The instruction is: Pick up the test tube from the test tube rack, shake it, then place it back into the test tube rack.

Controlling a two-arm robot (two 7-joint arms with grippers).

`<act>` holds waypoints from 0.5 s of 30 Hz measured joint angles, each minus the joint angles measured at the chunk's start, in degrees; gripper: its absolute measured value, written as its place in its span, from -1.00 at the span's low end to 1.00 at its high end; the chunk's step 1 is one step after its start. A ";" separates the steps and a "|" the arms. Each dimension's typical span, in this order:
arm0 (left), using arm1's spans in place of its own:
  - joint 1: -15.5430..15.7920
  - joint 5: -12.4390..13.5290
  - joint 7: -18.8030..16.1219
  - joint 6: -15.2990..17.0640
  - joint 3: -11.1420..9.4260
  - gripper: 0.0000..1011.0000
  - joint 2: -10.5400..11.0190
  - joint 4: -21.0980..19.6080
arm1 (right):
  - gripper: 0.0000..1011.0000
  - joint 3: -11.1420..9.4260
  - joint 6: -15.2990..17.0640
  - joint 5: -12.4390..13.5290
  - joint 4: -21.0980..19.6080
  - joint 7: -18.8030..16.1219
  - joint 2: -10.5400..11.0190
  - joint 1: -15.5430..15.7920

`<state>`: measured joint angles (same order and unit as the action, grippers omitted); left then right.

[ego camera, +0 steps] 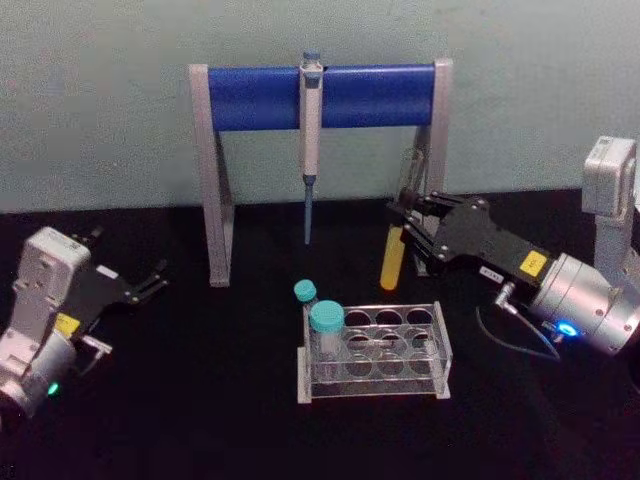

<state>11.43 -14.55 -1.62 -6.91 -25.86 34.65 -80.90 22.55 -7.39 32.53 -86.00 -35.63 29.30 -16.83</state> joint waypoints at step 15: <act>0.00 0.00 0.00 0.00 0.00 1.00 0.00 0.00 | -0.56 0.34 0.17 -0.61 1.04 0.05 -0.17 -0.92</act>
<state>11.43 -14.55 -1.62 -6.91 -25.86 34.65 -80.90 22.89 -7.22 31.93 -84.96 -35.58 29.12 -17.75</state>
